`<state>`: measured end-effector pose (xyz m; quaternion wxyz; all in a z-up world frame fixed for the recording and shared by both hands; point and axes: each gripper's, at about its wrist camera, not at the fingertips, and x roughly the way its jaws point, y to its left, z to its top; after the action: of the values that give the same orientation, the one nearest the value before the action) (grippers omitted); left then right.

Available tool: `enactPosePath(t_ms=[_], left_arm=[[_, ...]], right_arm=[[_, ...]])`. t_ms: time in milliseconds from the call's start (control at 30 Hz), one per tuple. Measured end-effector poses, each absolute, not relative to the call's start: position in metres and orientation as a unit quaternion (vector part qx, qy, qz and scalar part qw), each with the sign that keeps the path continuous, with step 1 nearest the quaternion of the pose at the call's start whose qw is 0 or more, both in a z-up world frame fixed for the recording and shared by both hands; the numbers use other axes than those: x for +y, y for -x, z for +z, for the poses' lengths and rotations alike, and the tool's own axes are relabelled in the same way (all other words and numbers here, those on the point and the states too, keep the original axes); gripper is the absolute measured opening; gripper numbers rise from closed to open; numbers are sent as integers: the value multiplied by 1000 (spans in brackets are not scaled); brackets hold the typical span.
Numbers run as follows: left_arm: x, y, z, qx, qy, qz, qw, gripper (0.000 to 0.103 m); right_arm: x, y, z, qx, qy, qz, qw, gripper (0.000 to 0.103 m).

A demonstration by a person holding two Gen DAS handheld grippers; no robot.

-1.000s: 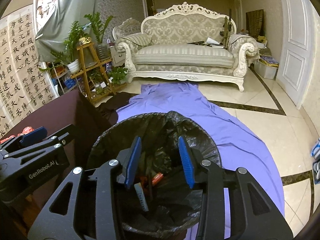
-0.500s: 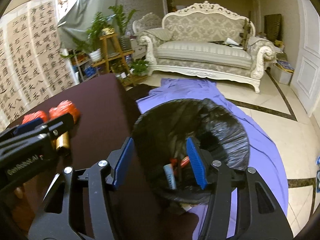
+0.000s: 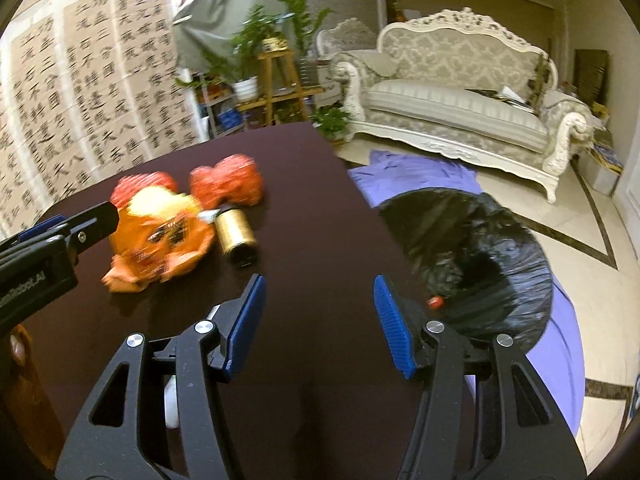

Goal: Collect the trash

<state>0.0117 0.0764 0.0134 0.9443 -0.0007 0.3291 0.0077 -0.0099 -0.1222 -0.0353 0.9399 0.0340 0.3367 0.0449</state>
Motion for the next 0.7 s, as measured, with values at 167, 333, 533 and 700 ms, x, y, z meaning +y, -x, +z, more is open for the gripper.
enactPosePath(t_ms=[167,333,533,700], left_arm=[[106,-4,1,340,11,42,940,73],[118,-1,-9,352,18,51,934,73],[116,0,-21,367,23,34,929,73],[106,-7,-26,374,15,22,927,75]], right_arm=[[-87,17,-42,352,-12,84,932,55],[-67,21,-54,373,10,99,922,55],[-68,24,-58,374,33,83,923,43],[-83,18,-57,373,29,68,925,19]])
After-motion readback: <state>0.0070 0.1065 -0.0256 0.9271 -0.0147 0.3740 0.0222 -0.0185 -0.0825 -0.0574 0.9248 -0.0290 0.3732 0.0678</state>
